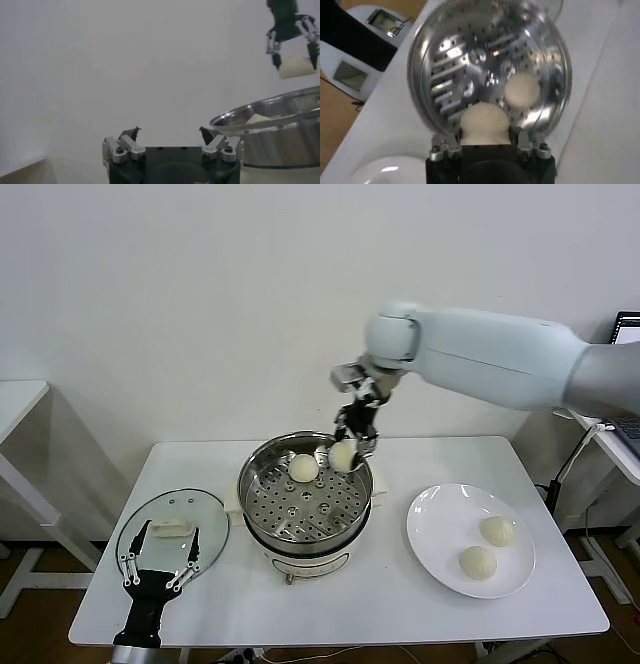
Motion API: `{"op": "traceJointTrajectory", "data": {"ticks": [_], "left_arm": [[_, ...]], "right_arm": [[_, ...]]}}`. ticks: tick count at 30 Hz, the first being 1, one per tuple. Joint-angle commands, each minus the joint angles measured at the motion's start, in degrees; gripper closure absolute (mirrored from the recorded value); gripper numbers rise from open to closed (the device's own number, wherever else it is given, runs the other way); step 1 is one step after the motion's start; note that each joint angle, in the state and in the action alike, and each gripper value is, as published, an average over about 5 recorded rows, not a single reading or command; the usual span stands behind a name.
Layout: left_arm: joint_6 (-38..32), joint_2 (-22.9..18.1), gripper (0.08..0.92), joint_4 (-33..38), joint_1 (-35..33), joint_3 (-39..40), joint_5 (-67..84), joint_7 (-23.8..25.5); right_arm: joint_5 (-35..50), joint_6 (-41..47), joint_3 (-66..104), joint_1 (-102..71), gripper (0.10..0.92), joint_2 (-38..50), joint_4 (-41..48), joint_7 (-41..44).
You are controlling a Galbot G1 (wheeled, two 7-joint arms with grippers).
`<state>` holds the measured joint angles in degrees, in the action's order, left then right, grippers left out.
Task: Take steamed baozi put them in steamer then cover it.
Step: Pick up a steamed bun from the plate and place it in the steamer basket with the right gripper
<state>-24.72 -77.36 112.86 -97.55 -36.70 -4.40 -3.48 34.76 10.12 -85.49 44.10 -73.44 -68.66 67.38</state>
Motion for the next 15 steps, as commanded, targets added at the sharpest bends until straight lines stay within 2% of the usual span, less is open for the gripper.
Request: {"op": "traceJointTrajectory", "data": {"ticks": [1,15], "left_arm": [[0.12,-0.03,0.177,0.29,-0.06,-0.05,0.15,-0.05],[-0.35,-0.52,0.177,0.28,-0.43,-0.78,0.18,-0.19]], "right_arm": [[3.80,3.80,-2.58,-0.22,0.388,-9.01,-0.42,-3.98],[1.70,5.11,-3.05,-7.35,0.389,-15.84,7.61,-10.00]]}}
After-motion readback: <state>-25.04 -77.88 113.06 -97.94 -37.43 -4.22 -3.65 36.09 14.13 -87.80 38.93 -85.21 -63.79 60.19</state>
